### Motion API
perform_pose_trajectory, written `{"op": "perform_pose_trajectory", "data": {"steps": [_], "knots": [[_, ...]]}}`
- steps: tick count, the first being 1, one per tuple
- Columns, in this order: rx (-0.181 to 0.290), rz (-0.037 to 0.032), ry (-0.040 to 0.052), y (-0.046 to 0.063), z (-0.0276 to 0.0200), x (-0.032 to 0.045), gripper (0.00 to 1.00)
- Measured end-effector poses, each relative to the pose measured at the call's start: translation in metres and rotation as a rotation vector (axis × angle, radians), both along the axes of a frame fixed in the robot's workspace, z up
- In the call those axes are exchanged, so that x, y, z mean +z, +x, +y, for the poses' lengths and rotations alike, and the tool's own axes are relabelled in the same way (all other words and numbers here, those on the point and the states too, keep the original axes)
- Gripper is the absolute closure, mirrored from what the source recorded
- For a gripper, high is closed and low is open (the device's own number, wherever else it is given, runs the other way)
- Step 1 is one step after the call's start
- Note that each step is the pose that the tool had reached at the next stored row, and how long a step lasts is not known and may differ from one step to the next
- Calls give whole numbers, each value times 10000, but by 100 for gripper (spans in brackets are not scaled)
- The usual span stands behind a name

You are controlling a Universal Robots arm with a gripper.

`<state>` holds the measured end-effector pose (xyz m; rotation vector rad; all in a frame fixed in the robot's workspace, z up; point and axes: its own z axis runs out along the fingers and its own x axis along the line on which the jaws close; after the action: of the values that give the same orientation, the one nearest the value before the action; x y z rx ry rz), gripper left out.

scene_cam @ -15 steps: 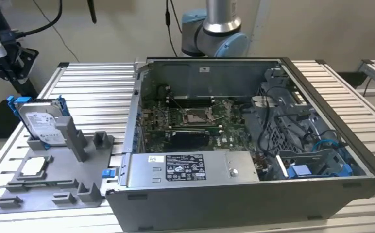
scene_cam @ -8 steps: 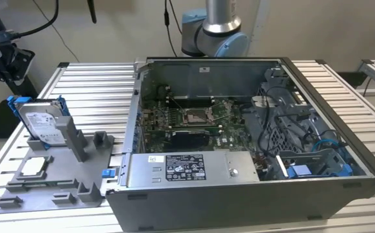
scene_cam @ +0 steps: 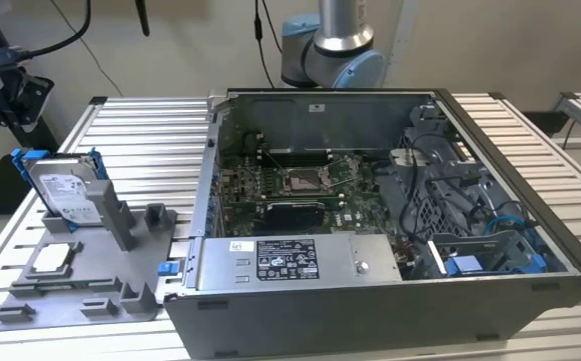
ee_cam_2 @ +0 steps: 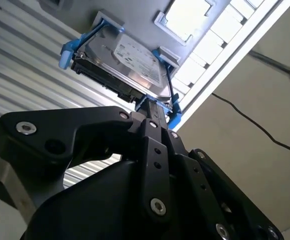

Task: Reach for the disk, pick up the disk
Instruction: 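Pick up the disk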

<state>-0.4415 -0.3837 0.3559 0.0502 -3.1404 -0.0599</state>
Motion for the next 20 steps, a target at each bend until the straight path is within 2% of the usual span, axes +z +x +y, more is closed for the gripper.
{"op": "perform_pose_trajectory", "data": {"steps": [3, 20], "knots": [[406, -2, -3, 0, 0, -1, 100], [3499, -11, -9, 0, 0, -1, 100]]}}
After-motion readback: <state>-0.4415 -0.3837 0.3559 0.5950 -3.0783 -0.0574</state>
